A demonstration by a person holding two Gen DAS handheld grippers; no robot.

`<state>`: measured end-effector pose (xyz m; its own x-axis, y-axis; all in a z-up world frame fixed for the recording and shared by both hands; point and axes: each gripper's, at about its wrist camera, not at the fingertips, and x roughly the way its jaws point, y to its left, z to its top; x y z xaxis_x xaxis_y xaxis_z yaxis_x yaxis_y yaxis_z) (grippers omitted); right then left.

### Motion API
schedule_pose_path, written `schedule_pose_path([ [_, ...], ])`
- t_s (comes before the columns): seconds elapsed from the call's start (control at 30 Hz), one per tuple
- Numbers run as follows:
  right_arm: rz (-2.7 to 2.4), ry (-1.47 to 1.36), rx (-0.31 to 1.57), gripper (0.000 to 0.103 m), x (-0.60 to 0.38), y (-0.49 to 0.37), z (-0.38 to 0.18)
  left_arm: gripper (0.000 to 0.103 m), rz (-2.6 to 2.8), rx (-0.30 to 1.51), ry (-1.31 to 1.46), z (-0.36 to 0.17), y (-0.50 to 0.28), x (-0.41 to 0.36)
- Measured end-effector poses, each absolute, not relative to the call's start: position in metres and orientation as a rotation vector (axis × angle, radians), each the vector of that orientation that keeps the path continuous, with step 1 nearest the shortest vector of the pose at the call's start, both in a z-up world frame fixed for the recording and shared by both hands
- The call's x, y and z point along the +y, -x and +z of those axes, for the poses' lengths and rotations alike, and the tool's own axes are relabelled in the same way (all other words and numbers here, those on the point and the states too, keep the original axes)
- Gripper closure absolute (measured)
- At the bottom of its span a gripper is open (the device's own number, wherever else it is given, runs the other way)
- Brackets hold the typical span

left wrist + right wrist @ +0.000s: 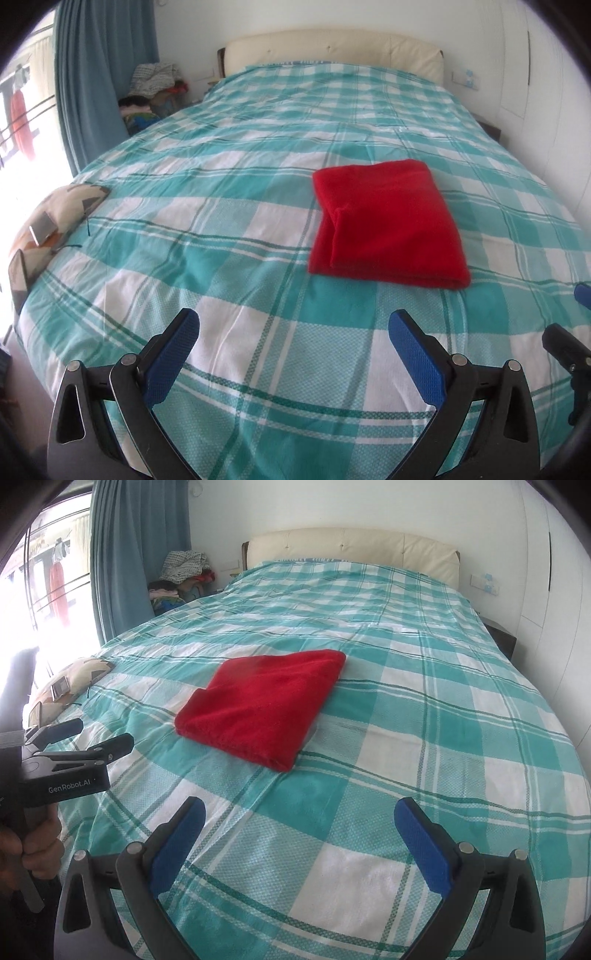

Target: Fold small clothes

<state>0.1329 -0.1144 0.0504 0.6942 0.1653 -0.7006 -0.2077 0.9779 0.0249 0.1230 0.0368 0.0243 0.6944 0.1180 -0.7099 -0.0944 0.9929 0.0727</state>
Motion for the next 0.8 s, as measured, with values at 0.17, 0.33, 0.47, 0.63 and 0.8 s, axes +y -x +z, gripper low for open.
schedule_pose_path([
  [0.17, 0.202, 0.055, 0.761, 0.002, -0.111, -0.131, 0.052, 0.000, 0.150, 0.771, -0.092, 0.023, -0.122, 0.032],
  [0.33, 0.182, 0.070, 0.749, 0.002, -0.111, -0.128, 0.055, 0.000, 0.139, 0.771, -0.108, 0.022, -0.120, 0.026],
  [0.47, 0.174, 0.061, 0.757, 0.002, -0.114, -0.128, 0.054, 0.000, 0.133, 0.769, -0.105, 0.023, -0.120, 0.026],
  [0.63, 0.170, 0.077, 0.748, 0.002, -0.113, -0.127, 0.055, 0.000, 0.129, 0.777, -0.084, 0.023, -0.121, 0.029],
  [0.8, 0.169, 0.086, 0.747, 0.002, -0.111, -0.126, 0.054, 0.000, 0.115, 0.753, -0.061, 0.028, -0.117, 0.031],
])
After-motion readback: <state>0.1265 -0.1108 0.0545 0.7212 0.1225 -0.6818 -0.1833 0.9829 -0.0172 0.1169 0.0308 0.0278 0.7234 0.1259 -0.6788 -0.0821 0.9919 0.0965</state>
